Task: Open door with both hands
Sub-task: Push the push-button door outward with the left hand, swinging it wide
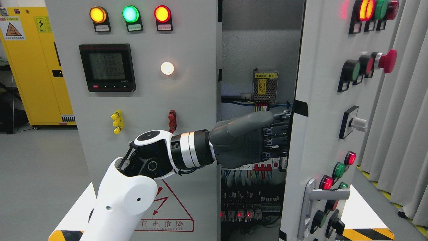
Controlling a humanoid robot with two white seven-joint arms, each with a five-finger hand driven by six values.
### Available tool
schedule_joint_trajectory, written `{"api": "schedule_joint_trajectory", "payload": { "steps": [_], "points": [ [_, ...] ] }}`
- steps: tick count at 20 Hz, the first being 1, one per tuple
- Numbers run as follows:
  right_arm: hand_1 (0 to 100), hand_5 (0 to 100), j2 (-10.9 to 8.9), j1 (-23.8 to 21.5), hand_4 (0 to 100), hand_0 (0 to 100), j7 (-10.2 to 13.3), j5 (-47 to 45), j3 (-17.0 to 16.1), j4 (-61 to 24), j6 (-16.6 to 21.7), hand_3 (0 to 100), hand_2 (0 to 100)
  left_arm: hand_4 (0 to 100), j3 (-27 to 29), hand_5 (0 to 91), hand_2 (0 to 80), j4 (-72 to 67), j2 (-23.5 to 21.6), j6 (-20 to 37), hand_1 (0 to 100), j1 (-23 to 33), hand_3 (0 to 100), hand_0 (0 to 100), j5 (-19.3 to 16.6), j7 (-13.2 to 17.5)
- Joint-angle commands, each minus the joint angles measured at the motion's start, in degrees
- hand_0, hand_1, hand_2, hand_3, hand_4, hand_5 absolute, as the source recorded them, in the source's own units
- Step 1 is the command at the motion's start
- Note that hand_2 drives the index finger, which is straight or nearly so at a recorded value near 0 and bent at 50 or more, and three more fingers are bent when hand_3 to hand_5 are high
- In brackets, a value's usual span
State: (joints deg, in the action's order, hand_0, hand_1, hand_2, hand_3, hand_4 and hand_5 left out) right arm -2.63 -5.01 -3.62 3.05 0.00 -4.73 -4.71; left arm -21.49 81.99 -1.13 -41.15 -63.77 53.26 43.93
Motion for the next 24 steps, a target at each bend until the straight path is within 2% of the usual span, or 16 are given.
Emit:
{"api": "schedule_joint_trajectory", "payload": {
  "steps": [1,18,24],
  "points": [
    [50,0,0.00,0.0,0,0,0.0,0.0,-0.8,0.0,0.0,0,4,0,-1.7,0.0,0.0,-2.5,5.3,-0.1,56,-0.4,0,12,-0.4,0.0],
    [50,0,0.00,0.0,0,0,0.0,0.0,-0.9,0.0,0.0,0,4,0,-3.5,0.0,0.0,-0.4,10.6,0.2,56,-0.6,0,12,-0.2,-1.7],
    [50,0,0.00,0.0,0,0,0.0,-0.1,-0.9,0.0,0.0,0,4,0,-5.4,0.0,0.0,-0.4,11.5,0.8,56,-2.9,0,12,0.4,-8.1]
  ]
}}
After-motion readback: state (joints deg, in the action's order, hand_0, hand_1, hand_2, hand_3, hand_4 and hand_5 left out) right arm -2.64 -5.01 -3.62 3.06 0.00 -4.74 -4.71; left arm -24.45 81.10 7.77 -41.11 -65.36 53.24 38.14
